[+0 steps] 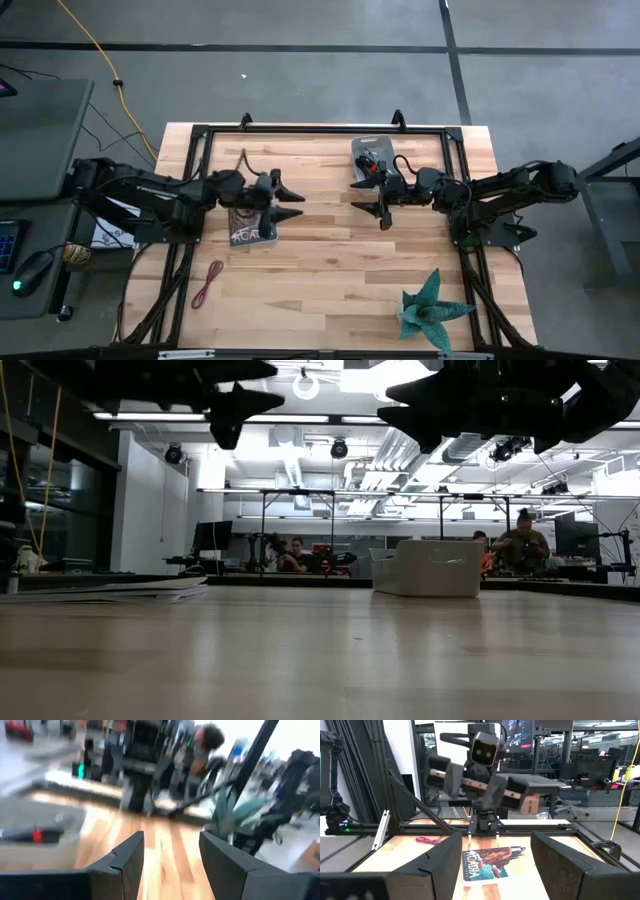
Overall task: Pick and place USB-C Cables
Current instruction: Put the pink usb cable into the white bin
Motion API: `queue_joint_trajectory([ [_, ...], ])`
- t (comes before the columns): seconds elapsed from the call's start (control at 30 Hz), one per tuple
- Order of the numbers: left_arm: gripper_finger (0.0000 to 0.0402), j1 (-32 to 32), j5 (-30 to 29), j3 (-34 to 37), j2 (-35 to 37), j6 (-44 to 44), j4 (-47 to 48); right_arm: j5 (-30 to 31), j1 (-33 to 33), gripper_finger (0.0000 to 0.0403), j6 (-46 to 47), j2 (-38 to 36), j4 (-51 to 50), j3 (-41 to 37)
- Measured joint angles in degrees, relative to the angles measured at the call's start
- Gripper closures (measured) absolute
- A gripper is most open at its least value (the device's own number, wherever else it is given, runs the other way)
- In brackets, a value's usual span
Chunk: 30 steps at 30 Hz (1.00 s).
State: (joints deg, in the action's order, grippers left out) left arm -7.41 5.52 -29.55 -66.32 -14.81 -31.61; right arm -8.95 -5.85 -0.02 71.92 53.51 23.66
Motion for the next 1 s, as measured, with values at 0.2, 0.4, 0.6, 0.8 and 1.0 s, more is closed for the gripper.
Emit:
queue_joint_trajectory([
  [0.2, 0.0231, 6.54, -14.49, -14.34, -1.38, -3.89, 45.14, 0.01, 0.0, 0.0174, -0.01, 0.0, -0.16, -0.01],
  [0.4, 0.0232, 15.85, -17.31, -18.8, -3.23, -24.31, 77.96, 0.02, 0.0, 0.0174, -0.01, 0.02, -0.58, 0.0],
  [0.6, 0.0232, 26.4, -16.62, -17.58, -3.98, -45.45, 89.45, 0.02, 0.0, 0.0174, 0.0, 0.02, -0.65, 0.0],
  [0.8, 0.0232, 36.03, -12.47, -11.87, -4.0, -60.02, 87.71, 0.02, 0.0, 0.0174, 0.0, 0.02, -1.02, 0.0],
  [1.0, 0.0232, 47.0, -7.5, -7.43, -4.02, -77.42, 87.12, 0.02, 0.0, 0.0174, -0.01, 0.02, -1.45, 0.0],
])
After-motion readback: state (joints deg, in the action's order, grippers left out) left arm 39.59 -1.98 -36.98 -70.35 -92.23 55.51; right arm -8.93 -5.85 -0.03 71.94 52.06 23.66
